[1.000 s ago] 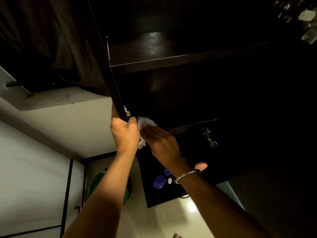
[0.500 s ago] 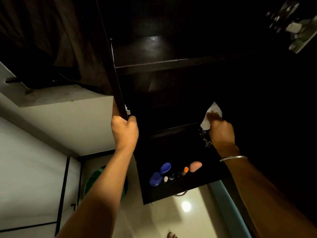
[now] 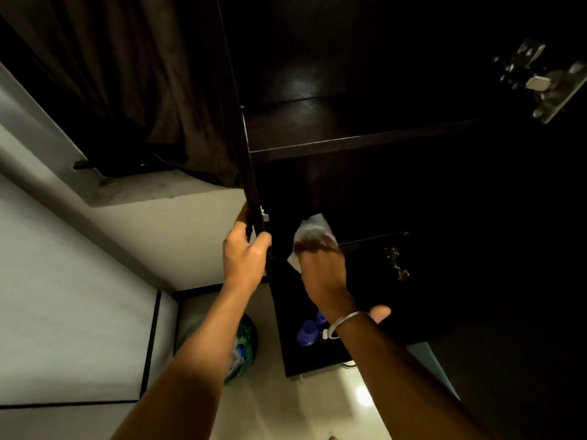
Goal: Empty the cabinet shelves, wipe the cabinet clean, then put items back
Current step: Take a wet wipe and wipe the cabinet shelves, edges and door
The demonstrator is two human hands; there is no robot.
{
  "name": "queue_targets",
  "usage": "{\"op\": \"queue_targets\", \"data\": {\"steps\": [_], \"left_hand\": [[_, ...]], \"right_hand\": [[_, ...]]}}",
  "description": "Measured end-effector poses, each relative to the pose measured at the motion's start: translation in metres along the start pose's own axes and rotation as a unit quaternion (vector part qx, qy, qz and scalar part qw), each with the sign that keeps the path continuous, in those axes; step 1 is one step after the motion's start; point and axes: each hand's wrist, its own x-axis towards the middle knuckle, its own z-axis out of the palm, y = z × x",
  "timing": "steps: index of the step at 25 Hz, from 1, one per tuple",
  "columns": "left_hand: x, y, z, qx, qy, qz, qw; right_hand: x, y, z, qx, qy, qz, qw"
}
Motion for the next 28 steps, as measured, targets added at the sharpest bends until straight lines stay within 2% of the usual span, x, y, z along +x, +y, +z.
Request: {"op": "queue_targets", "data": {"steps": [2, 4, 5, 6, 8, 10, 11, 12, 13, 15, 16, 17, 20, 23, 25, 28], "left_hand": [[-0.004, -0.001, -0.013, -0.033, -0.028, 0.028, 0.999], [-0.003, -0.003, -0.023, -0.063, -0.028, 0.022, 0.997], [-0.004, -0.004, -0.025, -0.081, -0.015, 0.007, 0.997], [-0.005, -0.003, -0.027, -0.101, 0.001, -0.012, 0.995], [-0.004, -0.003, -0.031, -0.125, 0.032, -0.048, 0.990], [-0.002, -0.006, -0.032, -0.140, 0.040, -0.068, 0.987], [0.000, -0.007, -0.032, -0.151, 0.038, -0.072, 0.985], [0.001, -0.007, -0.032, -0.160, 0.034, -0.073, 0.984], [0.001, -0.005, -0.032, -0.169, 0.031, -0.067, 0.983], [-0.001, -0.001, -0.032, -0.181, 0.025, -0.044, 0.982], [0.001, -0.001, -0.031, -0.190, 0.024, -0.043, 0.980], [0.004, -0.002, -0.030, -0.203, 0.023, -0.047, 0.978], [0.013, -0.015, -0.025, -0.198, 0.019, -0.049, 0.979], [0.014, -0.038, -0.025, -0.091, 0.011, -0.027, 0.995], [0.015, -0.054, -0.026, -0.020, -0.050, -0.017, 0.998], [0.020, -0.079, -0.020, 0.036, -0.166, -0.057, 0.984]], "right_hand": [[0.002, -0.027, -0.002, 0.087, -0.063, -0.008, 0.994], [0.000, -0.042, -0.013, 0.239, -0.056, 0.075, 0.966], [-0.001, -0.044, -0.023, 0.330, -0.021, 0.158, 0.931], [-0.001, -0.046, -0.035, 0.418, 0.019, 0.242, 0.875], [0.000, -0.055, -0.063, 0.561, 0.096, 0.354, 0.742], [0.003, -0.072, -0.094, 0.685, 0.148, 0.357, 0.617], [0.006, -0.081, -0.107, 0.724, 0.169, 0.327, 0.584], [0.007, -0.090, -0.117, 0.742, 0.191, 0.289, 0.575], [0.006, -0.097, -0.122, 0.730, 0.219, 0.246, 0.599], [0.004, -0.105, -0.116, 0.633, 0.271, 0.171, 0.705], [0.004, -0.104, -0.108, 0.579, 0.288, 0.144, 0.749], [0.004, -0.102, -0.100, 0.537, 0.303, 0.124, 0.778], [0.011, -0.090, -0.082, 0.474, 0.316, 0.106, 0.815], [0.017, -0.082, -0.071, 0.409, 0.326, 0.116, 0.844], [0.015, -0.082, -0.057, 0.409, 0.315, 0.117, 0.848], [0.002, -0.083, -0.024, 0.423, 0.250, 0.133, 0.861]]}}
